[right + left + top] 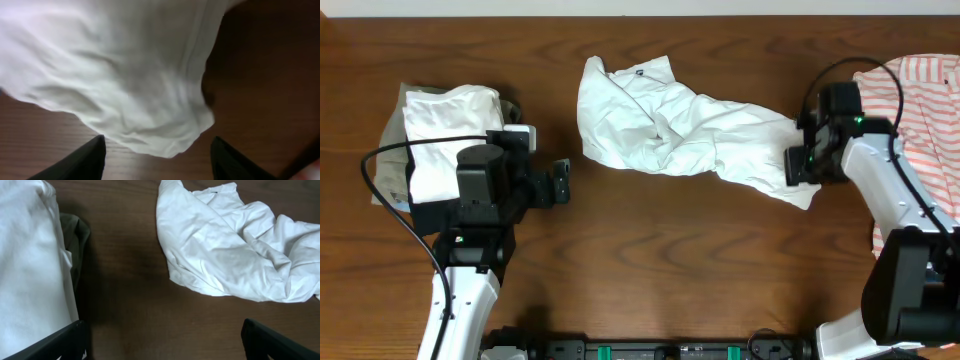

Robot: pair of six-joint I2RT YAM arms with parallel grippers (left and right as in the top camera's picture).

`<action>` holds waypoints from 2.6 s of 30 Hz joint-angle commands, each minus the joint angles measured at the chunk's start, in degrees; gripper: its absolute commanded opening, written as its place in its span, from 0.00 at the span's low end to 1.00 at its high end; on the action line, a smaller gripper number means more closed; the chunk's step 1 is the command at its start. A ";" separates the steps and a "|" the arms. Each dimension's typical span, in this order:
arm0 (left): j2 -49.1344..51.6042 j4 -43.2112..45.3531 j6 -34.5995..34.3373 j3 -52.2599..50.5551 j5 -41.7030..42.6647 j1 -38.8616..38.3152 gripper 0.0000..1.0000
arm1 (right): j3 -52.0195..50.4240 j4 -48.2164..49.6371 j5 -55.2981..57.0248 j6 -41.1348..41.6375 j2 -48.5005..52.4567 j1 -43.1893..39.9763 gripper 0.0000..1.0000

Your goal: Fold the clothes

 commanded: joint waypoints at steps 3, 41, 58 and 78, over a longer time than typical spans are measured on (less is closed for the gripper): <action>0.31 0.22 -0.92 1.20 0.33 -0.24 0.98 | -7.32 5.09 4.37 8.68 0.68 -0.44 0.73; 0.28 0.46 -3.74 1.20 0.35 -0.24 0.98 | 19.04 5.73 -8.48 11.19 -10.27 -30.45 0.01; 0.31 1.53 -4.57 1.20 0.33 -0.24 0.98 | 23.80 9.73 -27.45 -6.36 -10.27 -1.44 0.01; 0.31 0.72 -4.79 1.20 0.48 -0.24 0.98 | 23.80 5.79 -3.23 -5.99 4.35 32.74 0.58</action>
